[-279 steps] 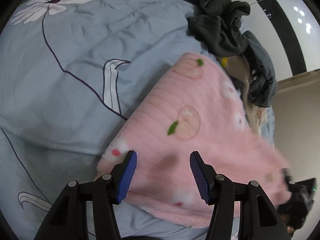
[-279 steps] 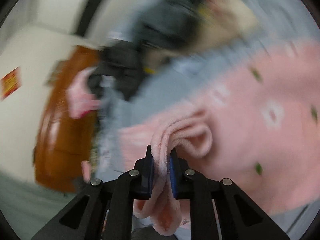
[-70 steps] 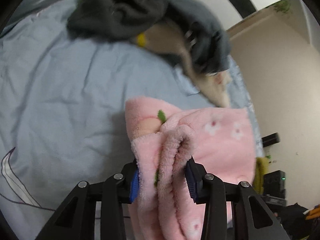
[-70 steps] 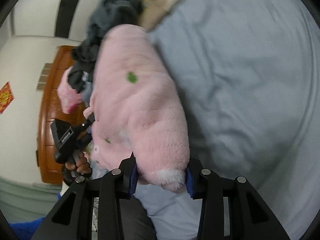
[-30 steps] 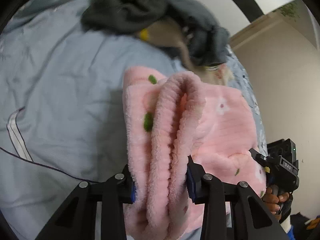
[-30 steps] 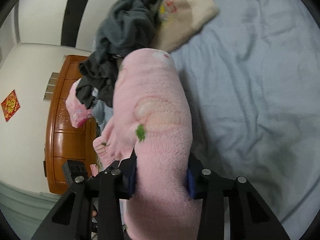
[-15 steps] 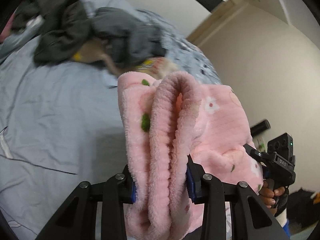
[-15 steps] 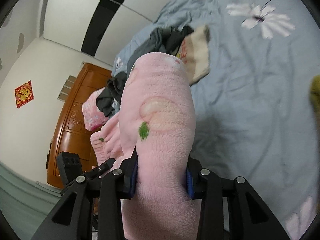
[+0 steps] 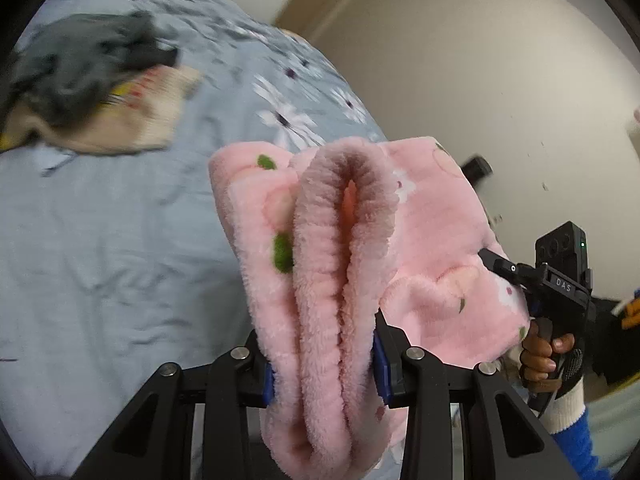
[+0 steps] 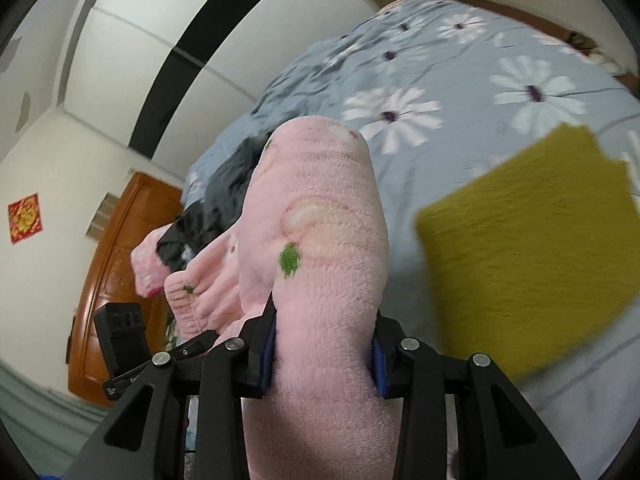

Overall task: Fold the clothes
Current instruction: 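Lift the folded fleece with both grippers and carry it toward the olive blanket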

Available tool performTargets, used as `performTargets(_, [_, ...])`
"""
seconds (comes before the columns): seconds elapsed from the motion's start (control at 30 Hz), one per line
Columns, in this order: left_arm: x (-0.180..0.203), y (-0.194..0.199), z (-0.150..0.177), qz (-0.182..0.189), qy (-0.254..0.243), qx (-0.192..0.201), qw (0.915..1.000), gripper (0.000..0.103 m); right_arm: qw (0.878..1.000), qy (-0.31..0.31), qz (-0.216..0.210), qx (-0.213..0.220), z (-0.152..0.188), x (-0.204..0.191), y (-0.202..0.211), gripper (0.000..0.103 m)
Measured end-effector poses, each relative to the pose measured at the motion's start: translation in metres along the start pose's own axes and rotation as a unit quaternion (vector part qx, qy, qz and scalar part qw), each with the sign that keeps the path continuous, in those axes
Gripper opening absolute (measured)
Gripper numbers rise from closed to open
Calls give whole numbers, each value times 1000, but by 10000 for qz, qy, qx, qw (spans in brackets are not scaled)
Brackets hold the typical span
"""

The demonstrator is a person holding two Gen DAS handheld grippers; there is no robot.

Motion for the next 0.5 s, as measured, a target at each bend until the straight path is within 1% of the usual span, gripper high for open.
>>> performTargets(0.13, [31, -35, 7, 231, -119, -268, 9993, 39, 9994, -124, 281, 141, -14, 39, 27, 39])
performTargets(0.3, [67, -81, 16, 468, -278, -608, 9967, 39, 9977, -255, 585, 249, -33, 85, 51, 39])
performTargets(0.37, [79, -97, 18, 542, -327, -707, 9955, 39, 9971, -290, 652, 271, -41, 98, 56, 39])
performTargets(0.5, [96, -116, 17, 602, -386, -742, 9947, 39, 9957, -287, 860, 176, -61, 125, 57, 39])
Point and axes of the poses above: each gripper's, at about its wrist camera, not at the fingertips, and y roughly against the way its jaws point, x to its right, z to its underside, the point moved 6 cm from there along -y, roughly the way its jaws point, and after that the axes turned 13 degrees about x, right-handed, at the moved point
